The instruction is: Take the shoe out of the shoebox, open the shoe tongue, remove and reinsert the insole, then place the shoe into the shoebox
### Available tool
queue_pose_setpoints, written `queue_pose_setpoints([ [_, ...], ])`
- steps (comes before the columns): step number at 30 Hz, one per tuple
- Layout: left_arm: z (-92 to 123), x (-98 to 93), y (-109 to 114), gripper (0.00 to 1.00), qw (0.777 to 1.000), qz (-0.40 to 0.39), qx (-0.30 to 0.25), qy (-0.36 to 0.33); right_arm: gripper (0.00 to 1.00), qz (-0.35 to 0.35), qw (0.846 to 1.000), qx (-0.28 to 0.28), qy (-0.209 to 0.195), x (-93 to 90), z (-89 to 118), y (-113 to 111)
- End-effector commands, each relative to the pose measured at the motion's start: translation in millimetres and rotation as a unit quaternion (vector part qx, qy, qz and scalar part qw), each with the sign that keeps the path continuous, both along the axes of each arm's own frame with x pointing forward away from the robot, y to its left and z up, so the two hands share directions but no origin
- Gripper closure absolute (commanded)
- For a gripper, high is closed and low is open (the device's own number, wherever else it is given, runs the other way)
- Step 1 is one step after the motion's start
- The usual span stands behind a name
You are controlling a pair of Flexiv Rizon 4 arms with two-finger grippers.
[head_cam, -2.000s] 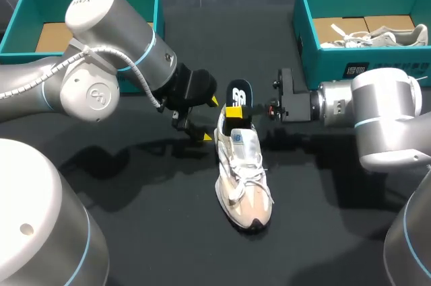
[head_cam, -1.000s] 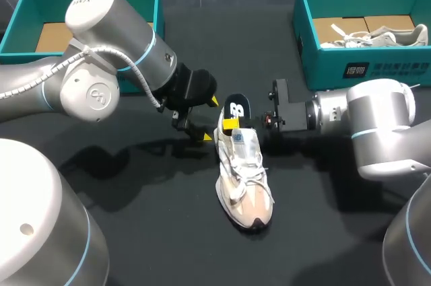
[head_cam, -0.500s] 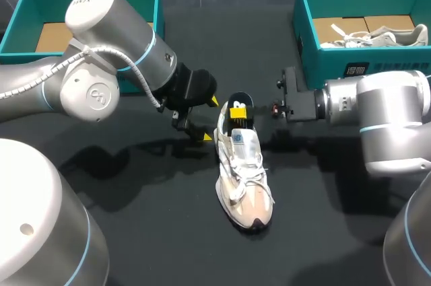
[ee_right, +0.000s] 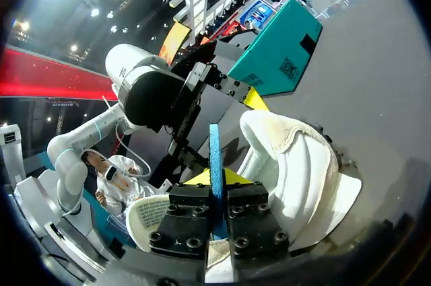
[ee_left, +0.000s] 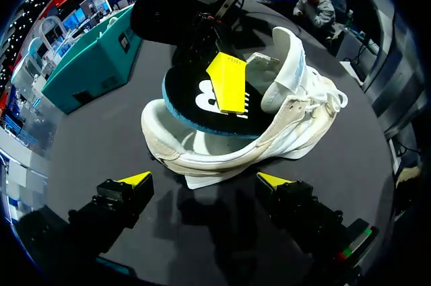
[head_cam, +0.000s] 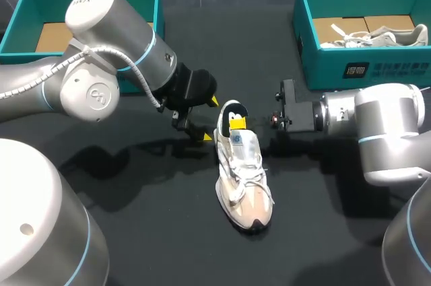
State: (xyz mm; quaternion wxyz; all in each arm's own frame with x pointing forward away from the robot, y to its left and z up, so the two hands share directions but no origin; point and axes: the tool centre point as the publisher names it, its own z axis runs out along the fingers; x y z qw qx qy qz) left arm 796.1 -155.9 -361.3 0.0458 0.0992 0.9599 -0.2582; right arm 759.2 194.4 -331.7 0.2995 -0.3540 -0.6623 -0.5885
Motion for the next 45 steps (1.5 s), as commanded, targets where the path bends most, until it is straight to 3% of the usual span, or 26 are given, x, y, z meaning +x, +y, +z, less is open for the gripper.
queue_pose_setpoints([
  [1, 0, -0.3, 0, 0.0, 1.0, 0.0, 0.001, -0.001, 1.0, -0.002, 1.0, -0.004, 0.015, -9.5, -6, 3],
  [4, 0, -0.3, 0, 0.0, 1.0, 0.0, 0.001, -0.001, 0.96, -0.01, 1.0, -0.01, 0.002, -9.8, -4, 2],
  [5, 0, -0.3, 0, 0.0, 1.0, 0.0, 0.001, -0.001, 0.76, -0.011, 1.0, -0.012, -0.005, -9.2, -2, 2],
  [6, 0, -0.3, 0, 0.0, 1.0, 0.0, 0.001, -0.001, 0.69, -0.012, 1.0, -0.015, -0.012, -7.9, 1, 1],
  [8, 0, -0.3, 0, 0.0, 1.0, 0.0, 0.001, -0.001, 0.6, -0.01, 0.999, -0.02, -0.024, -4.2, 7, 1],
  [10, 0, -0.3, 0, 0.0, 1.0, 0.0, 0.001, -0.001, 0.58, -0.007, 0.999, -0.025, -0.035, -0.1, 13, 1],
  [17, 0, -0.3, 0, 0.0, 1.0, 0.0, 0.001, -0.001, 0.69, -0.004, 0.998, -0.034, -0.05, 13.7, 22, -2],
  [19, 0, -0.3, 0, 0.0, 1.0, 0.0, 0.001, -0.001, 0.82, -0.004, 0.998, -0.034, -0.053, 16.4, 22, -3],
  [20, 0, -0.3, 0, 0.0, 1.0, 0.0, 0.001, -0.001, 1.0, -0.004, 0.998, -0.033, -0.054, 18.0, 22, -3],
  [26, 0, -0.3, 0, 0.0, 1.0, 0.0, 0.001, -0.001, 1.0, 0.002, 0.999, -0.026, -0.031, 18.4, 9, -1],
  [32, 0, -0.3, 0, 0.0, 1.0, 0.0, 0.001, -0.001, 1.0, -0.003, 1.0, -0.02, 0.021, -3.9, -8, 4],
  [37, 0, -0.3, 0, 0.0, 1.0, 0.0, 0.001, -0.001, 1.0, -0.015, 0.999, -0.023, 0.017, -9.1, -4, 4],
  [39, 0, -0.3, 0, 0.0, 1.0, 0.0, 0.001, -0.001, 0.69, -0.016, 0.999, -0.029, 0.003, -5.6, 3, 4],
  [40, 0, -0.3, 0, 0.0, 1.0, 0.0, 0.001, -0.001, 0.61, -0.015, 0.999, -0.033, -0.002, -3.8, 6, 5],
  [42, 0, -0.3, 0, 0.0, 1.0, 0.0, 0.001, -0.001, 0.53, -0.012, 0.999, -0.039, -0.015, 0.3, 12, 5],
  [45, 0, -0.3, 0, 0.0, 1.0, 0.0, 0.001, -0.001, 0.54, -0.009, 0.998, -0.049, -0.026, 3.1, 15, 4],
])
